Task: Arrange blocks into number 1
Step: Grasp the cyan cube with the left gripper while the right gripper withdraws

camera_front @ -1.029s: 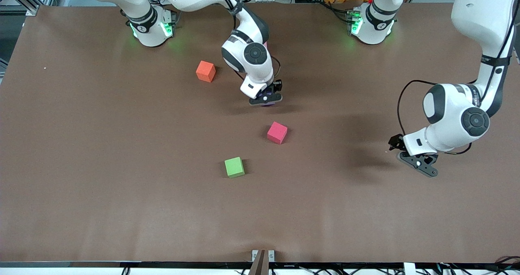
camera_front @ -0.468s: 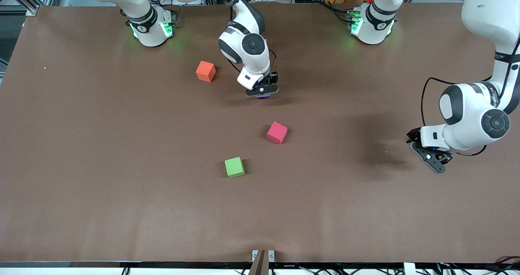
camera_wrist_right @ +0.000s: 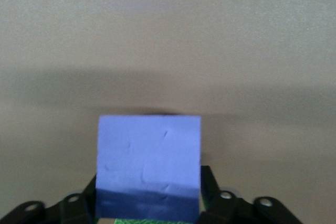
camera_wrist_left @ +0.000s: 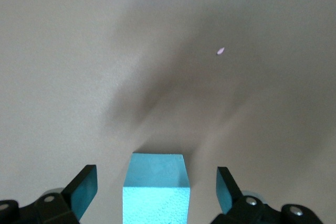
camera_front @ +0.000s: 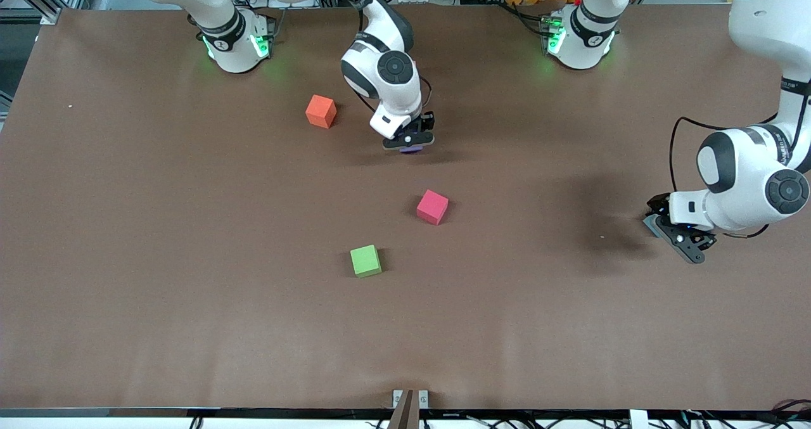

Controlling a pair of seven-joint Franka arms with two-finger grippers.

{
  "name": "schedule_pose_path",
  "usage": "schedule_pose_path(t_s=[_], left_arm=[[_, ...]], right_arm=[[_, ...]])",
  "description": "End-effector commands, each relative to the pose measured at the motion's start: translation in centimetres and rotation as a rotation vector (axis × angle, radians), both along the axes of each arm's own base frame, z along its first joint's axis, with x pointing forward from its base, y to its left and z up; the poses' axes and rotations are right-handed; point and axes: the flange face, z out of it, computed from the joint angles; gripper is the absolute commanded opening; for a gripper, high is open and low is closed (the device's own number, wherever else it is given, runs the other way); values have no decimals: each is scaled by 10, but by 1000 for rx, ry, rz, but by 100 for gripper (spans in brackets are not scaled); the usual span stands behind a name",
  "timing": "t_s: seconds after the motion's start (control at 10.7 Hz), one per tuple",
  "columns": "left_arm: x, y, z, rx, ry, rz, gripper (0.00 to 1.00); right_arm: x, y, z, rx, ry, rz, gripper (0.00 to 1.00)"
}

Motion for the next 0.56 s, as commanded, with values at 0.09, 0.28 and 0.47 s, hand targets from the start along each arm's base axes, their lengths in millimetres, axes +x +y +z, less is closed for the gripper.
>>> schedule_pose_path(t_s=[0.09,0.28,0.47], left_arm=[[-7,15,-5,-15,13,-7,100],[-11,21,-12,-10,19,3,100],[-17,28,-17,-6,13,3,100]], right_arm=[[-4,-6,18,-3,-20,-27,100],[4,-9,38,6,-31,-36,100],[31,-26,62,22,-48,-78,100]])
